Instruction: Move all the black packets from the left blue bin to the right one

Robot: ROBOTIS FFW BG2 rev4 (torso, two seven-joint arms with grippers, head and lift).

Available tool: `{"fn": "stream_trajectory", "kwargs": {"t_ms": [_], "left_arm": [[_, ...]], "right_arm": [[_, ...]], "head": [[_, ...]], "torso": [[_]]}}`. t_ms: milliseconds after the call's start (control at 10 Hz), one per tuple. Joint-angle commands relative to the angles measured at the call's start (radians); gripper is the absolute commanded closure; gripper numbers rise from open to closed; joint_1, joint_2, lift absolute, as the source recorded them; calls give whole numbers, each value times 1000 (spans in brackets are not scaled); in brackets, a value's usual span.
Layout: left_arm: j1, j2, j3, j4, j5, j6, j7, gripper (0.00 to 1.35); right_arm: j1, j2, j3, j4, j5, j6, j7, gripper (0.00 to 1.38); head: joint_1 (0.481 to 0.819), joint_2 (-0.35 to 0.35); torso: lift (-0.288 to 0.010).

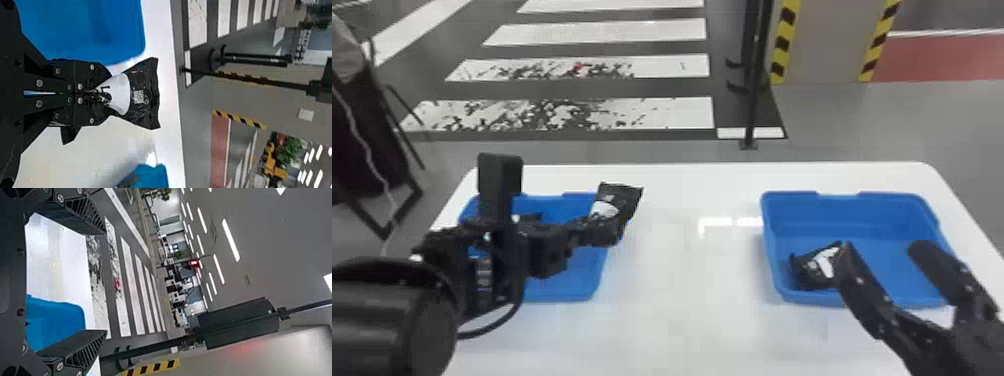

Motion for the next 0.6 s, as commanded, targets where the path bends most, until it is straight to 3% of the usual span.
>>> {"fn": "stream_trajectory", "kwargs": {"t_ms": [0, 200, 500], "left_arm": [[21, -9, -79, -30, 61, -49, -4, 1199], [9, -22, -167, -35, 97, -76, -22, 1199], [-21, -24, -277, -35, 133, -83, -33, 1197]], "right_arm": [[-48, -8, 12, -14, -52, 101, 29, 142], [-126, -31, 54, -4, -110, 201, 58, 150], [-227, -63, 100, 69, -175, 250, 62, 151]], "head": [[695, 28], [695, -26], [695, -73]], "torso": [[-140], [-140], [-140]]}}
